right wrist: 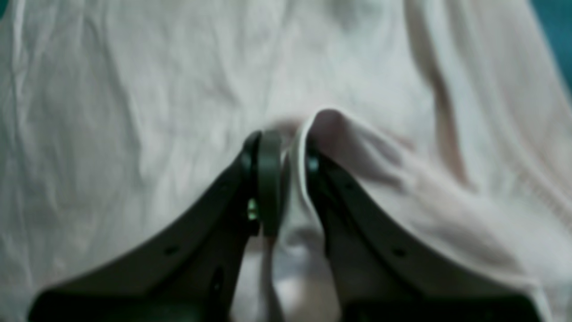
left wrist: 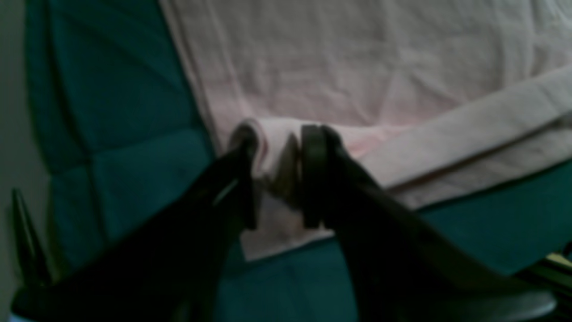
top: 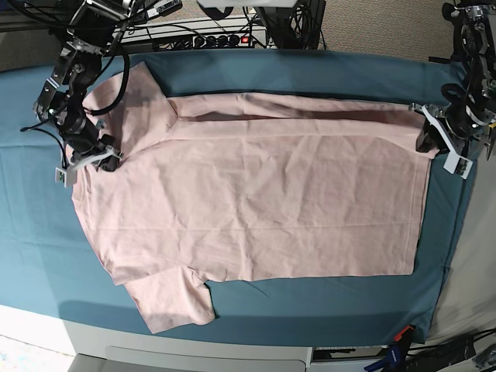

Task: Fold the T-shirt properly
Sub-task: 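Open the right gripper and lift it away from the shirt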

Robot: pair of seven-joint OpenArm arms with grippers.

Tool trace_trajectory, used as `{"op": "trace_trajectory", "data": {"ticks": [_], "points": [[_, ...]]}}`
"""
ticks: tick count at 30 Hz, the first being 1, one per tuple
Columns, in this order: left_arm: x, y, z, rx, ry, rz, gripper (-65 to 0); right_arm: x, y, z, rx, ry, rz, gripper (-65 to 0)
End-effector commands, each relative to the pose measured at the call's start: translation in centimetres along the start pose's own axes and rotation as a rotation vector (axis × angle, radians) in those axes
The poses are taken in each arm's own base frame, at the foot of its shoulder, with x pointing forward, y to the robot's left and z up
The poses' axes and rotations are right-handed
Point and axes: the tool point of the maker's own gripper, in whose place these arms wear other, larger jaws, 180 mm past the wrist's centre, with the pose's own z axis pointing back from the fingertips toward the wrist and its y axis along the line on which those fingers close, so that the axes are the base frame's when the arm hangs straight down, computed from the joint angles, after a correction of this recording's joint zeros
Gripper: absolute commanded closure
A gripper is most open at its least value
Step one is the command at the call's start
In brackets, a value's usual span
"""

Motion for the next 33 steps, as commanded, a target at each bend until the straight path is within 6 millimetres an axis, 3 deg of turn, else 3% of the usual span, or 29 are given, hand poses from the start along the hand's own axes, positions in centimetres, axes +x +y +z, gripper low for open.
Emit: {"op": "trace_trajectory", "data": {"ticks": [1,9,15,22,26,29,33], "points": [[1.4,0.6,0.5,0.020,-0.043,-0.020,-15.6,2.6,0.3,0.3,0.009,-0.079,0.015,-8.2],[2.3,1.9,0.5,0.091,-0.081,-0.036,-15.6,5.8,1.3,0.2,0.025,-0.154,0.022,-8.2],[3.0,2.8,0.6,0.132,-0.085,-0.069,-15.6,7.7,0.9,0.4,-0.019,-0.204,0.061,-8.1],[3.0,5.0,1.0,0.249,-0.057,-0.086,-15.6,7.8,0.1,0.9,-0.057,-0.151,0.092,-8.2],[2.6,6.1,1.7,0.278,-0.036,-0.064,-15.6,7.5,-1.1,3.4,-0.088,-0.113,0.073,-9.1],[2.3,6.9,2.5,0.298,-0.026,-0.058,-17.5,6.7,-2.7,6.2,-0.101,-0.139,0.064,-18.2],[1.8,7.9,3.4,0.321,0.005,-0.086,-21.8,3.5,-5.6,9.8,-0.153,-0.122,0.018,-22.1]]}}
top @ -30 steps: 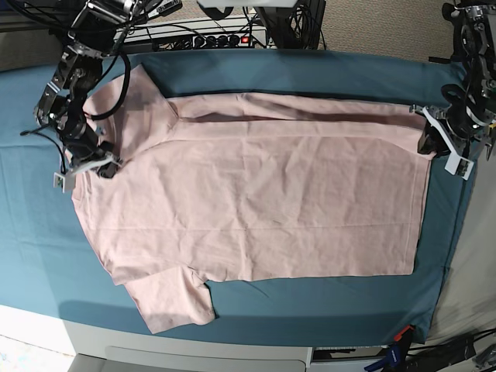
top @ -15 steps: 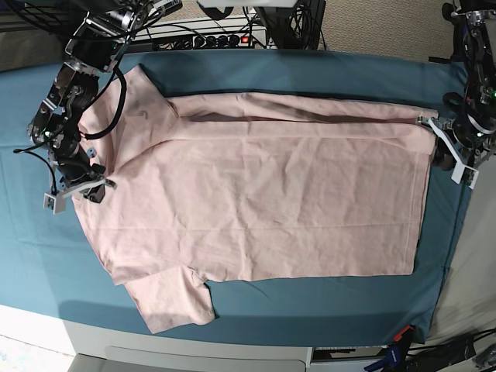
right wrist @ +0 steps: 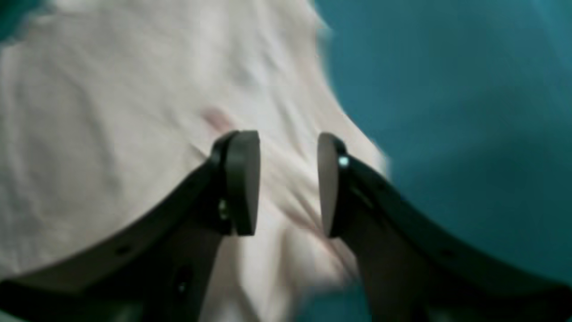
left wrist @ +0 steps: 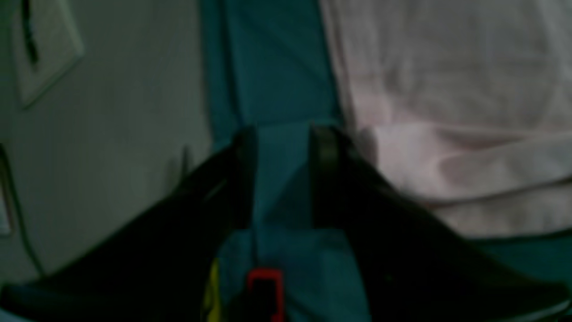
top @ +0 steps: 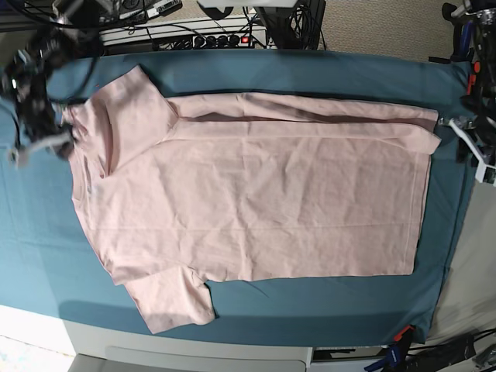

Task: Fold the T-shirt properly
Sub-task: 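Open the right gripper and lift it away from the shirt, then grasp the shirt edge near the sleeve with the right gripper and pull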

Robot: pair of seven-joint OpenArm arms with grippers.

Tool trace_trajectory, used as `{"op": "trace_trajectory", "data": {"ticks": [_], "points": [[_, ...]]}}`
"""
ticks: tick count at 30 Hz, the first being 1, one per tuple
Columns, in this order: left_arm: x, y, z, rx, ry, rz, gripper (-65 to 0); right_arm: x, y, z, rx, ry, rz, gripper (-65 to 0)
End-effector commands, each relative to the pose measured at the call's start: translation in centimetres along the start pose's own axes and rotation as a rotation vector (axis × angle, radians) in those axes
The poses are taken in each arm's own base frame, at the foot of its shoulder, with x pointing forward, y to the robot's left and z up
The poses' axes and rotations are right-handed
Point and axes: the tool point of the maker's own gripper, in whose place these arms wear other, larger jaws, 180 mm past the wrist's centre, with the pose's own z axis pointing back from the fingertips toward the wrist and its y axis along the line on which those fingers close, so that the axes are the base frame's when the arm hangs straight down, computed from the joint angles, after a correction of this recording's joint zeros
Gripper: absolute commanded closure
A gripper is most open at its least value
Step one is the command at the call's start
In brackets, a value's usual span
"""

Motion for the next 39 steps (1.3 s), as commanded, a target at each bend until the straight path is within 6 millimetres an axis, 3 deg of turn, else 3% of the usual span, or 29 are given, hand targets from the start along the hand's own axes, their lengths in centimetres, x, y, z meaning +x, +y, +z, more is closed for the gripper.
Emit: {"op": "trace_trajectory", "data": {"ticks": [1,6,10,13,18,26,31,33,37,39], "points": [[1.4,0.9,0.5,0.022,-0.038,-0.022,-22.0,0.9,-0.3,1.1,0.006,-0.043,0.014,-22.1],[1.6,0.9,0.5,0.015,-0.043,-0.019,-22.0,-5.9,-3.0,3.8,-0.024,0.084,-0.070,-22.1],[1.6,0.8,0.5,0.009,-0.046,-0.015,-22.0,-10.3,-1.7,4.8,0.041,0.149,-0.133,-22.1],[1.6,0.8,0.5,0.009,-0.046,-0.015,-22.0,-11.9,-0.1,4.9,0.091,0.155,-0.185,-22.2],[1.7,0.8,0.5,0.009,-0.048,-0.015,-22.0,-12.1,1.2,4.5,0.132,0.142,-0.192,-22.2],[1.8,0.6,0.5,-0.002,-0.055,-0.006,-22.0,-9.6,2.2,3.0,0.149,0.074,-0.177,-22.2],[1.8,0.6,0.5,-0.002,-0.055,-0.006,-22.0,-9.9,3.7,2.3,0.178,0.096,-0.144,-21.8],[1.8,0.6,0.5,-0.002,-0.055,-0.006,-22.0,-10.2,4.6,1.8,0.192,0.109,-0.117,-16.6],[1.8,0.6,0.5,-0.002,-0.054,-0.006,-22.0,-10.8,6.7,1.0,0.238,0.139,-0.075,0.0],[1.7,0.6,0.5,-0.001,-0.053,-0.007,-22.0,-10.6,8.0,0.5,0.271,0.137,-0.060,0.0]]}}
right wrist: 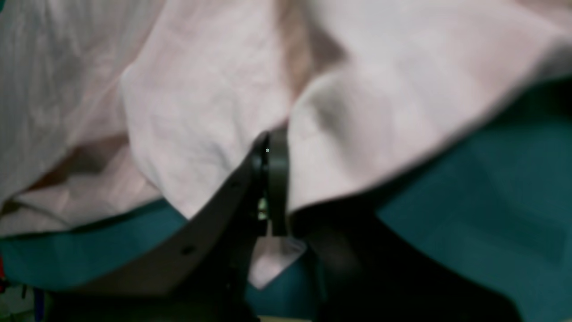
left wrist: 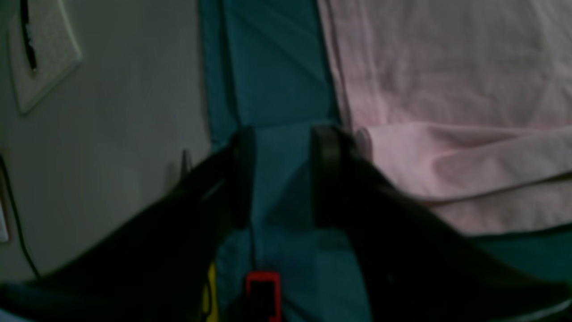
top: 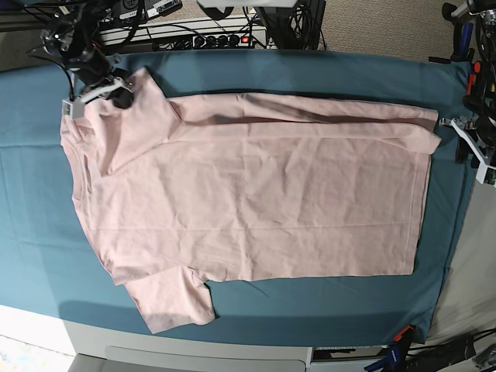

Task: Fold the T-shirt properly
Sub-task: 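Grasp the shirt edge near the sleeve with the right gripper and pull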

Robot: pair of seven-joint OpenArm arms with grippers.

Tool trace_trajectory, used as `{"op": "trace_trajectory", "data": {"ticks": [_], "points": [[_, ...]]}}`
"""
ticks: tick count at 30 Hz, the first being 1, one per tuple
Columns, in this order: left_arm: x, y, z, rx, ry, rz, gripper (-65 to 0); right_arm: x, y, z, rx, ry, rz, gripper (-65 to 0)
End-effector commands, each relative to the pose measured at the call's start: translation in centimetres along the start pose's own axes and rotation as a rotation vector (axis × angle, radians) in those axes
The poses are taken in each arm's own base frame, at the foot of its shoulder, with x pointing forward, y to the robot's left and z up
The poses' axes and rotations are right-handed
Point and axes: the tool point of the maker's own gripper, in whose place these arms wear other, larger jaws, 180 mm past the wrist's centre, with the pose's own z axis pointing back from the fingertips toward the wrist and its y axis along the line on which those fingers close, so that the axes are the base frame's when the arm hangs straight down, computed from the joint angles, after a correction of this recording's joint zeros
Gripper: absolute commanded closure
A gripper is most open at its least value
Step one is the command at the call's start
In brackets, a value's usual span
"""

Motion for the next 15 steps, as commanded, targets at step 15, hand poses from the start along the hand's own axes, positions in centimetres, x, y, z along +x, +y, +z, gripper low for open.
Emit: {"op": "trace_trajectory", "data": {"ticks": [15], "points": [[1.3,0.7,0.4,0.018,-0.037,-0.018,-22.0,13.1,7.6,-2.9,0.106,-0.303,0.206,0.0]]}}
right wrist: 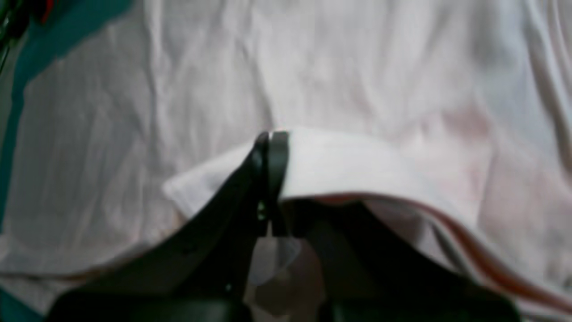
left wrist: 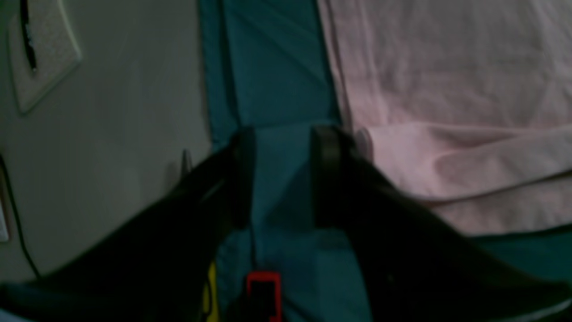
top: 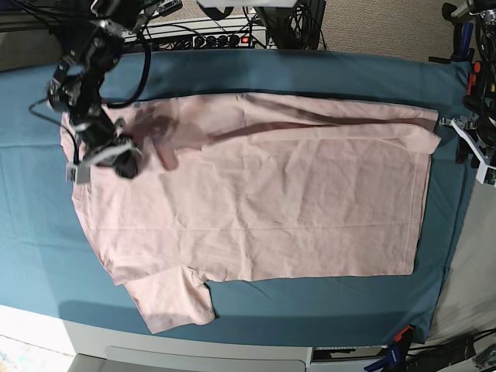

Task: Fold the T-shirt properly
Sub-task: 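Grasp the shirt edge near the sleeve with the right gripper and pull, then regrasp the shirt's collar-side corners with both grippers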

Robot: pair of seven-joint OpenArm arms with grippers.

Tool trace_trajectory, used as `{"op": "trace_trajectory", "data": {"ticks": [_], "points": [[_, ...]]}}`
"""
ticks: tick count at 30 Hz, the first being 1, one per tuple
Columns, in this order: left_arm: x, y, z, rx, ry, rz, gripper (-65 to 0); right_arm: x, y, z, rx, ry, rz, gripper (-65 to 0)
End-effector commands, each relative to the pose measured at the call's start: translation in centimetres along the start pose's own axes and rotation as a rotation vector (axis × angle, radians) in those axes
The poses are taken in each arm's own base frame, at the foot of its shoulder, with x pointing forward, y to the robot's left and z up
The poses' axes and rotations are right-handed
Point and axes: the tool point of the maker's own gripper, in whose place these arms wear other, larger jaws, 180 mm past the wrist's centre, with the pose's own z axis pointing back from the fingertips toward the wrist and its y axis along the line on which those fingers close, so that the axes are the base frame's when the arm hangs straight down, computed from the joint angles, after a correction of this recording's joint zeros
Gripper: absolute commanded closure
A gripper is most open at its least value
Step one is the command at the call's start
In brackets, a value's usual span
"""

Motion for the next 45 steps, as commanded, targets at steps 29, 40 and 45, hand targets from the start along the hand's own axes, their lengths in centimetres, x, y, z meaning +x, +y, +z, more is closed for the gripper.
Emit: {"op": "trace_trajectory", "data": {"ticks": [29,40,45], "points": [[0.3,0.7,0.4,0.018,0.014,-0.017,-21.9,5.5,3.3,-1.9,0.021,-0.088,0.227,-24.5],[-3.2,-3.5,1.0,-0.170,0.083,0.033,0.0,7.8,-7.4,5.4,-0.296,-0.156,0.130,0.0],[-2.7,-6.0,0.1,-0.225,0.043,0.053,0.0,7.8,-10.6,8.2,-0.393,-0.148,0.144,0.0]]}}
